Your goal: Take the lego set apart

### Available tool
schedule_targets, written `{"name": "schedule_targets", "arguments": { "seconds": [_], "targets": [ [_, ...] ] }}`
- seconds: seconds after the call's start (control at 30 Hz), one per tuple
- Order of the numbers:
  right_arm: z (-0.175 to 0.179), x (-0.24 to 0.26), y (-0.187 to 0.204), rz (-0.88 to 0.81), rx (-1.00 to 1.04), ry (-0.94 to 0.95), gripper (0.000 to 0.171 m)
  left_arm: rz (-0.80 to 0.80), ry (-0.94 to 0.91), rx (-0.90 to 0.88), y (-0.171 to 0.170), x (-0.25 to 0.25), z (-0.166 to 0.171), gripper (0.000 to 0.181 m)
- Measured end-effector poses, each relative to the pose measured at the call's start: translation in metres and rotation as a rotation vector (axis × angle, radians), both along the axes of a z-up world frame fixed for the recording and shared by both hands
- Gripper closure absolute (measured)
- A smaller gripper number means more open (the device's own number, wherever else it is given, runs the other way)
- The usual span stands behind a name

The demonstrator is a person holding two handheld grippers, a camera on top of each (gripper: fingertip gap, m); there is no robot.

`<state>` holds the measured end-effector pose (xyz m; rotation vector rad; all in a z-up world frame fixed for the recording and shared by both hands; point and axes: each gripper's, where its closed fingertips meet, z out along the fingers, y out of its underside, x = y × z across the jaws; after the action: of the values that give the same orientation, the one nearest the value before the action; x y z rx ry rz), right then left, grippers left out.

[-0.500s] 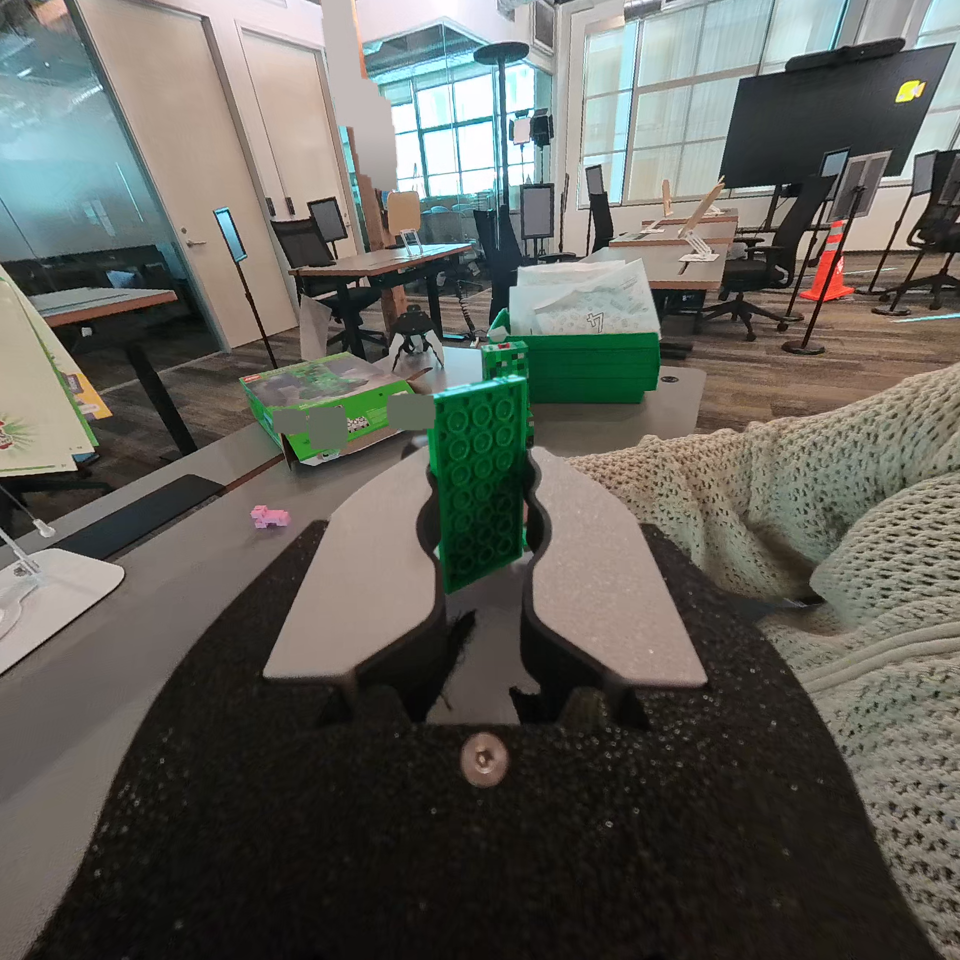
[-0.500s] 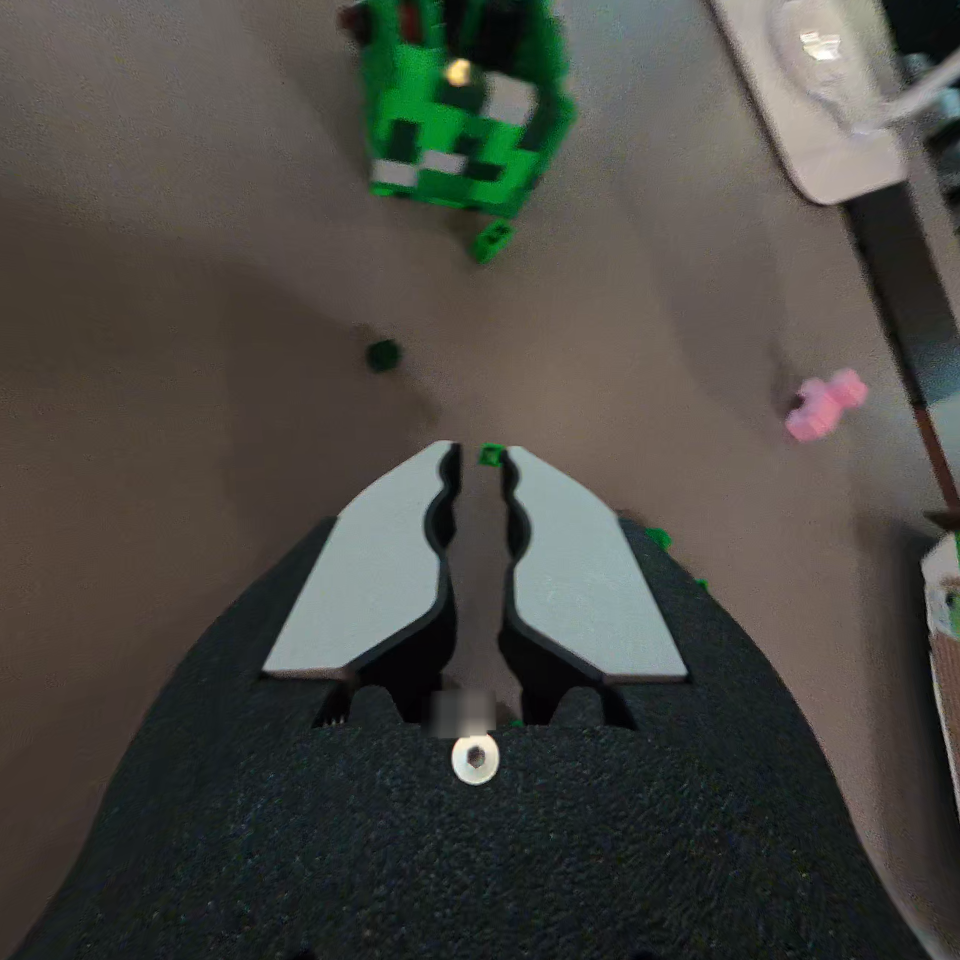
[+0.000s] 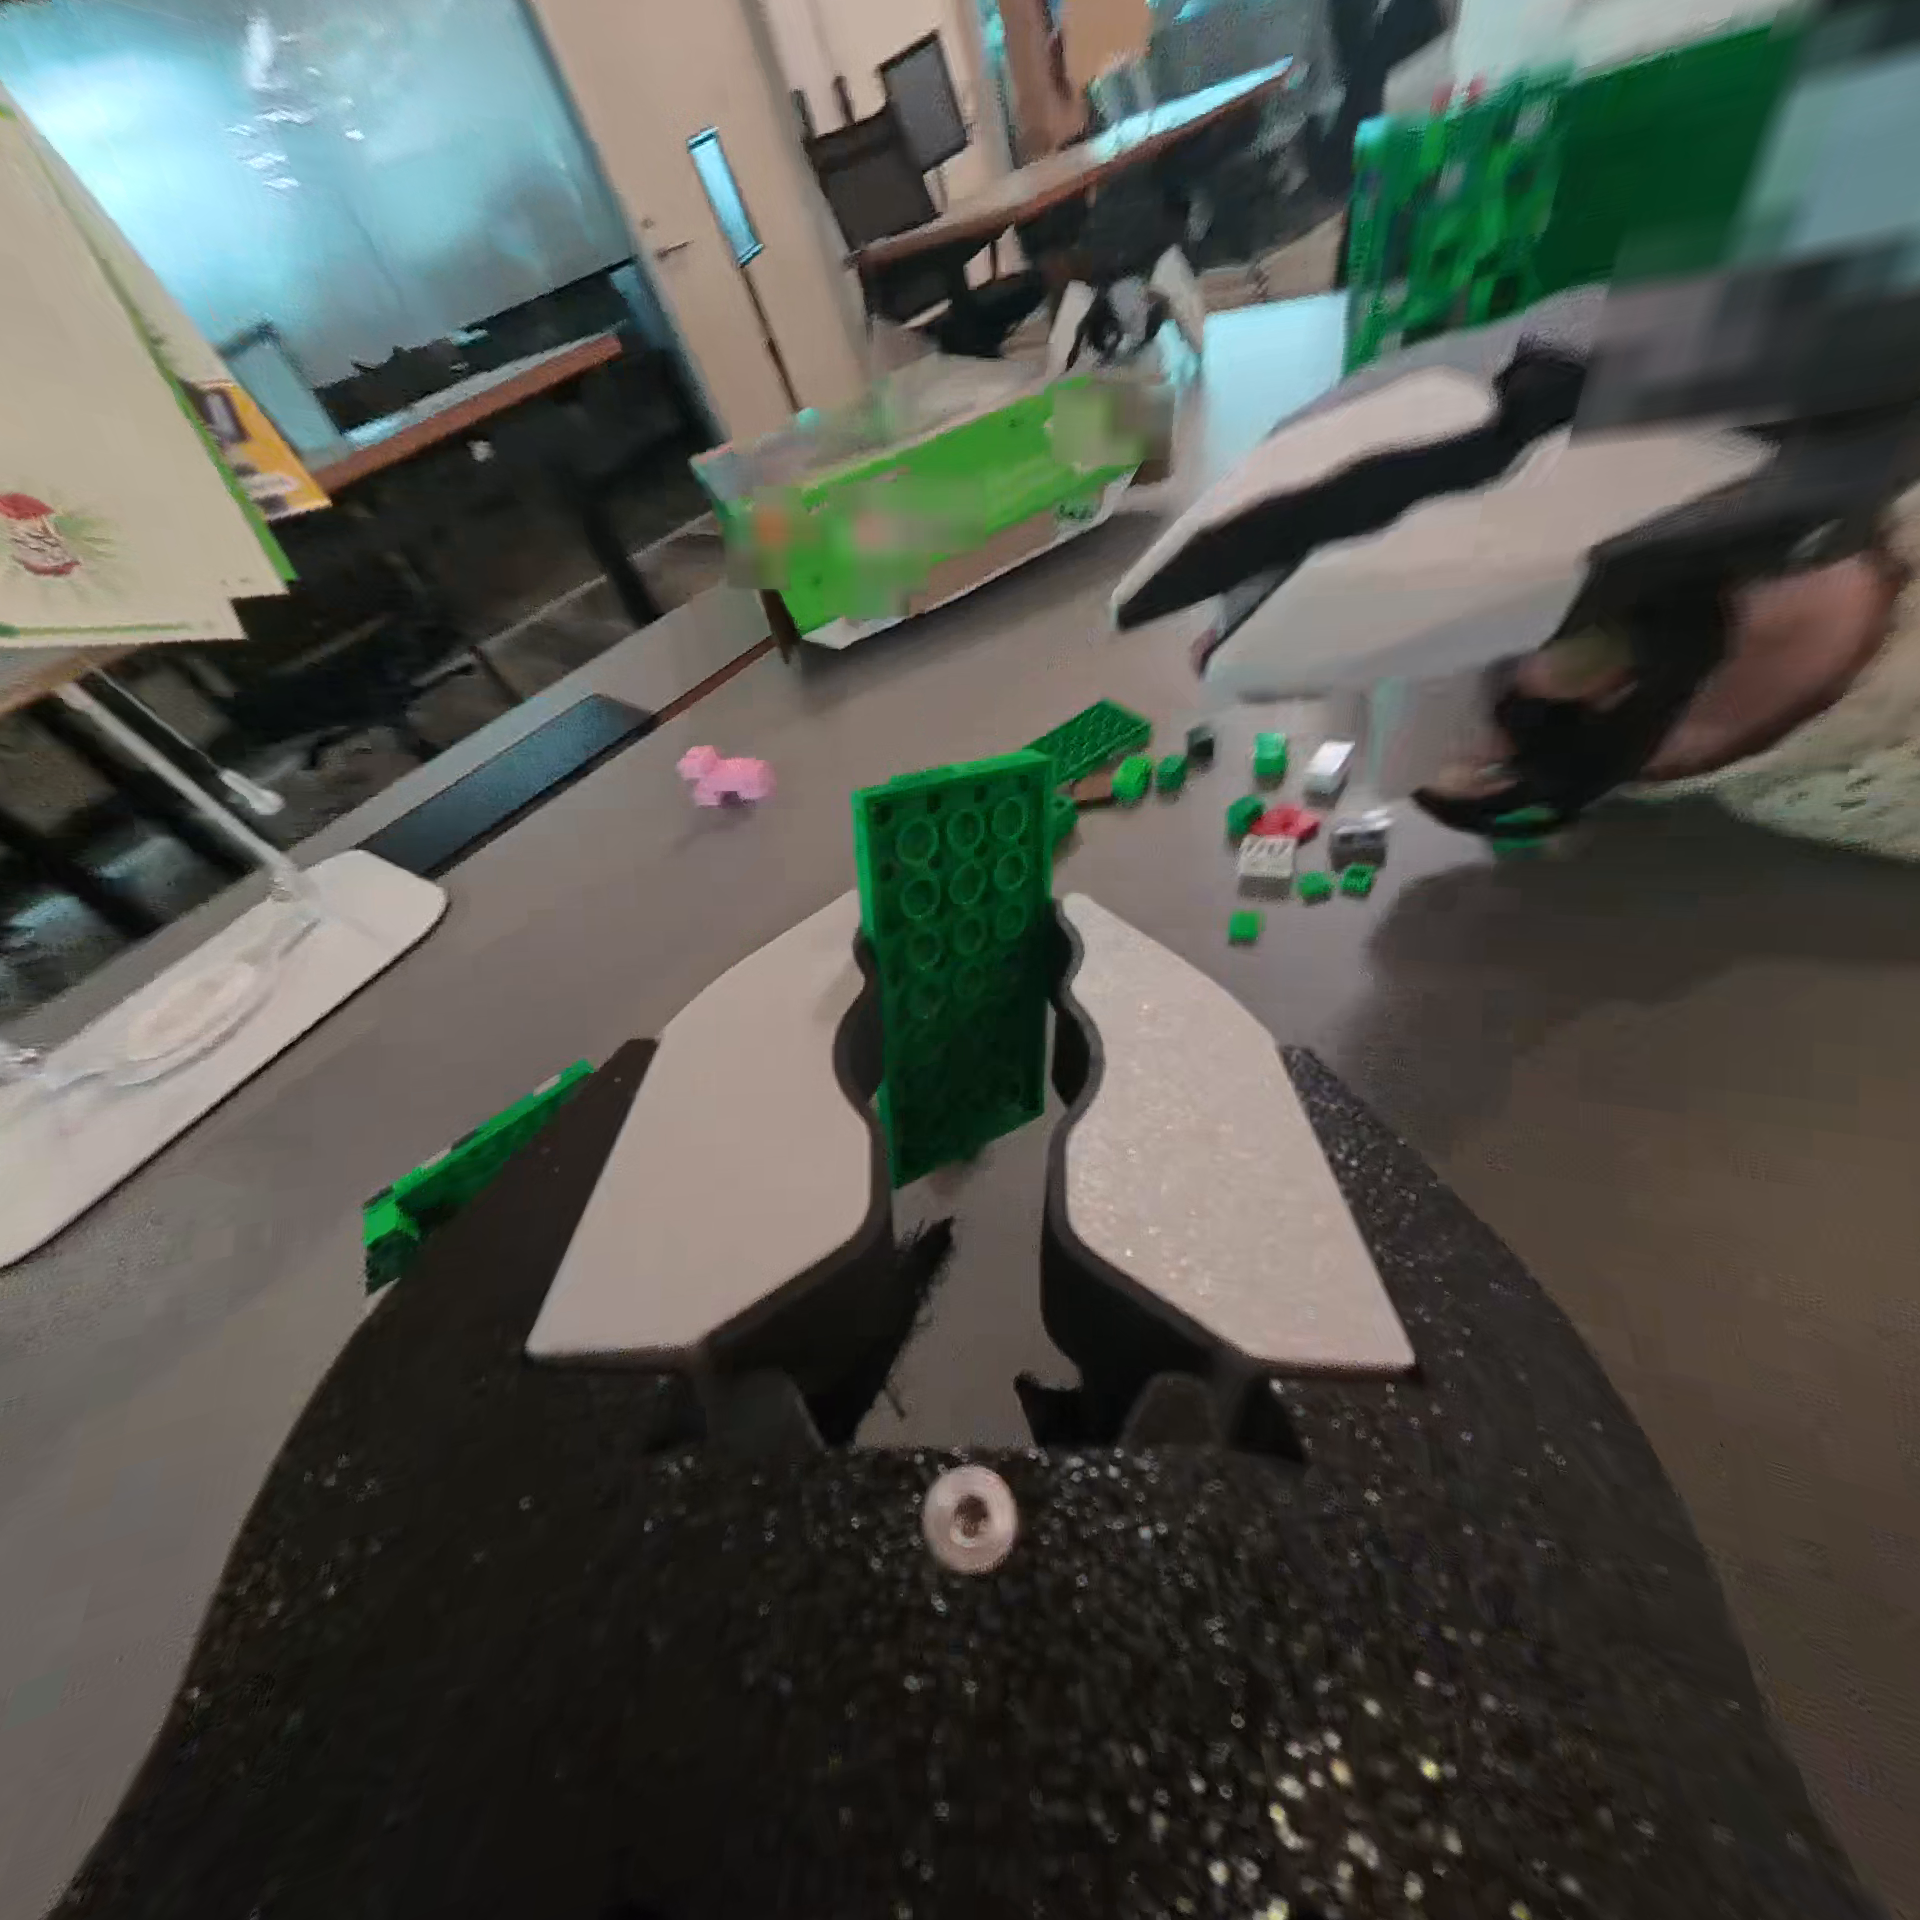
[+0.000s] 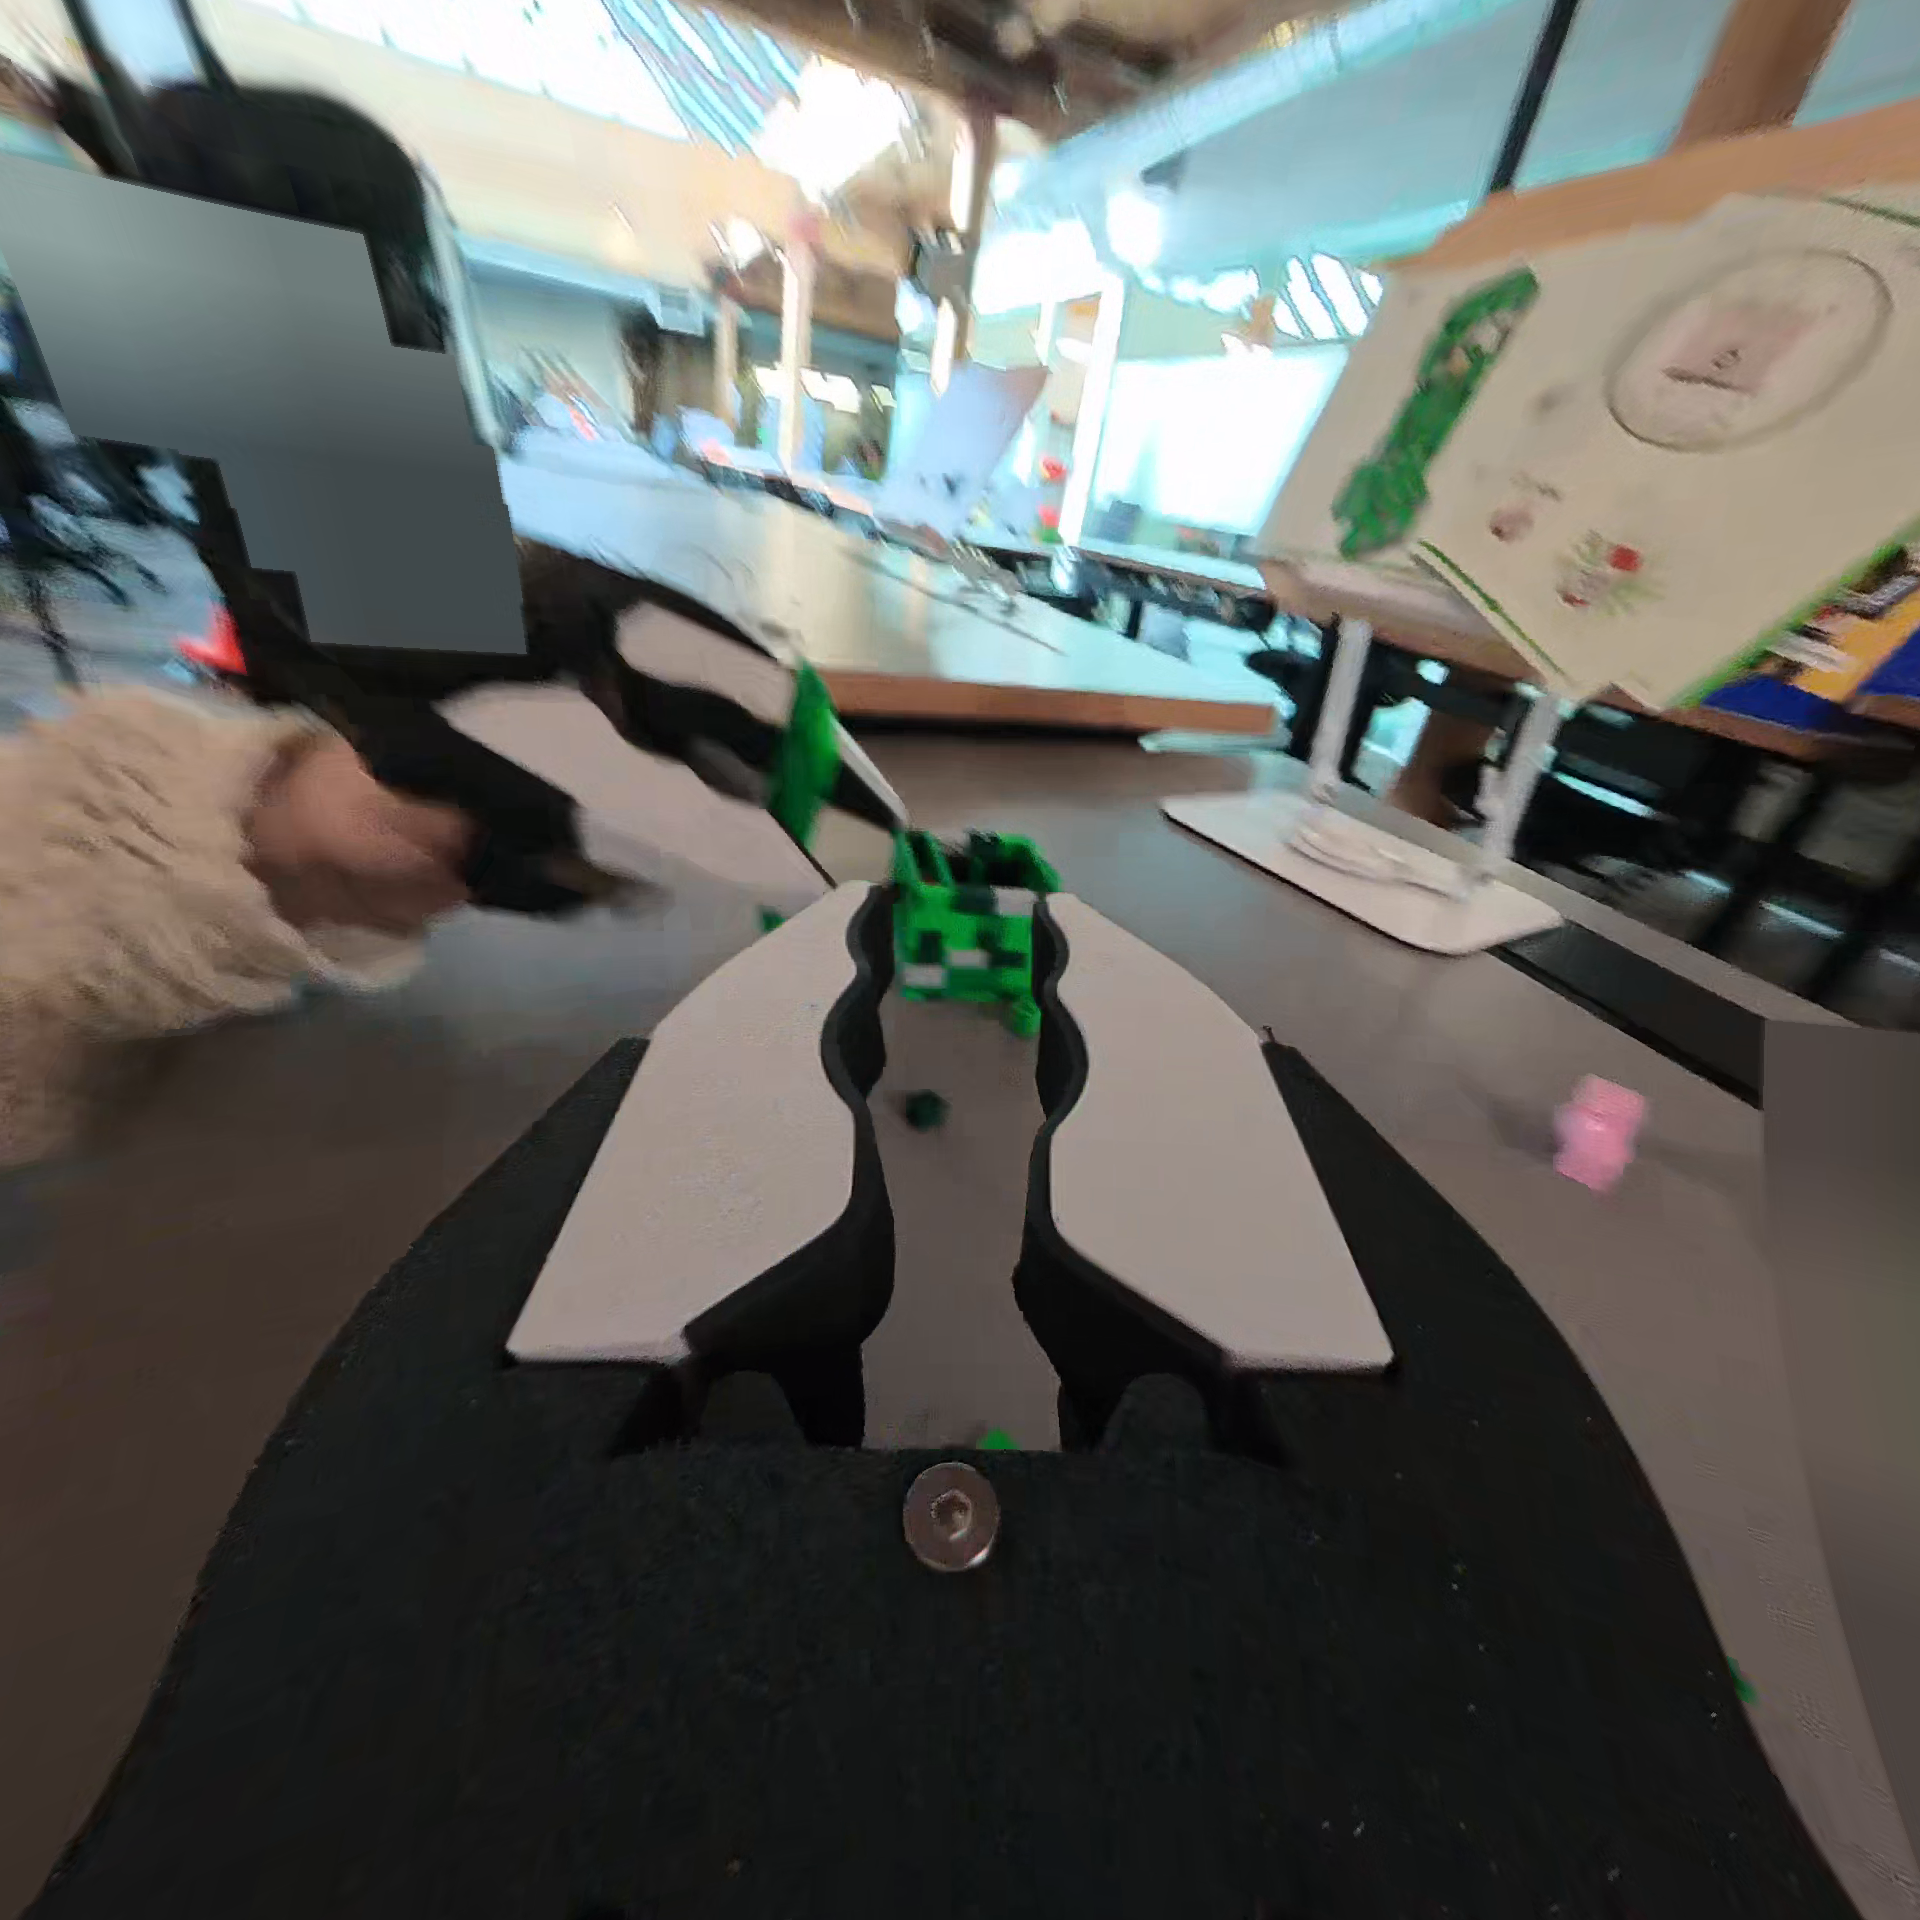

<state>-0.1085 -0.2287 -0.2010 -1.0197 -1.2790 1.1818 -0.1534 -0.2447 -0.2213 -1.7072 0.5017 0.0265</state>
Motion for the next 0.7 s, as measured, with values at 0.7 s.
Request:
{"name": "schedule_targets", "arguments": {
  "seconds": [0.7],
  "targets": [
    [-0.029,-0.01,-0.044,-0.02,0.547,-0.091,0.154,0.035,0.623,0.184,0.006,0.023,-0.031,0.153]
  ]
}}
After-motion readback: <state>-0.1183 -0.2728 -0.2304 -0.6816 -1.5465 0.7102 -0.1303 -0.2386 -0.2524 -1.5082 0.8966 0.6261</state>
